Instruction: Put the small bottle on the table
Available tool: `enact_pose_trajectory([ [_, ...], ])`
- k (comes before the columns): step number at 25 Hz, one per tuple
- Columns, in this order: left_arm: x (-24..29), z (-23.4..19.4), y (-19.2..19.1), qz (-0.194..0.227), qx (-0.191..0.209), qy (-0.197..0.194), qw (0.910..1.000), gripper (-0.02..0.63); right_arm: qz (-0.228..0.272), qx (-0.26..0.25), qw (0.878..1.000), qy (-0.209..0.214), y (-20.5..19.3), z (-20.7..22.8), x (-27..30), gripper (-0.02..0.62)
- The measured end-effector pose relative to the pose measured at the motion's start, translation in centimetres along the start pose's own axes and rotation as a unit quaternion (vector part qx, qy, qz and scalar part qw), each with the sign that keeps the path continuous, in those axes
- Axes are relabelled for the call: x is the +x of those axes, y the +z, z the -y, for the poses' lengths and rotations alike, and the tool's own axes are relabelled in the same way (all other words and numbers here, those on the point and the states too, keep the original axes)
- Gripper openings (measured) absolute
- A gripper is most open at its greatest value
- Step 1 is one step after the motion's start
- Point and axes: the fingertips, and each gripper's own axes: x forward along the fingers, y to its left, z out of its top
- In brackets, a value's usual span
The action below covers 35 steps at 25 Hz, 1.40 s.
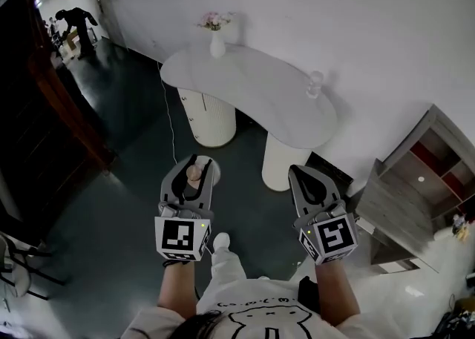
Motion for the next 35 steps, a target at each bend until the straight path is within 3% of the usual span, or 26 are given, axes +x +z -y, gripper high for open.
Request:
enact_pose_trajectory([
  [18, 14.5, -15.3, -2.8, 0.011, -0.007, 0.013, 0.9998, 0.123, 0.007, -0.006, 1.0, -0.001, 1.6, 2.8, 20.4, -0.005],
  [27, 20.7, -24.7, -5.5, 0.01, -0.004, 0.009, 0.9999, 0.123, 0.007, -0.007, 1.0, -0.003, 1.4, 1.4, 31.7, -0.005],
  [35, 23.5, -29.5, -7.6, 0.002, -0.008, 0.014, 0.9999, 0.123, 0.011, 0.006, 1.0, 0.007, 1.2, 0.5, 37.9, -0.005],
])
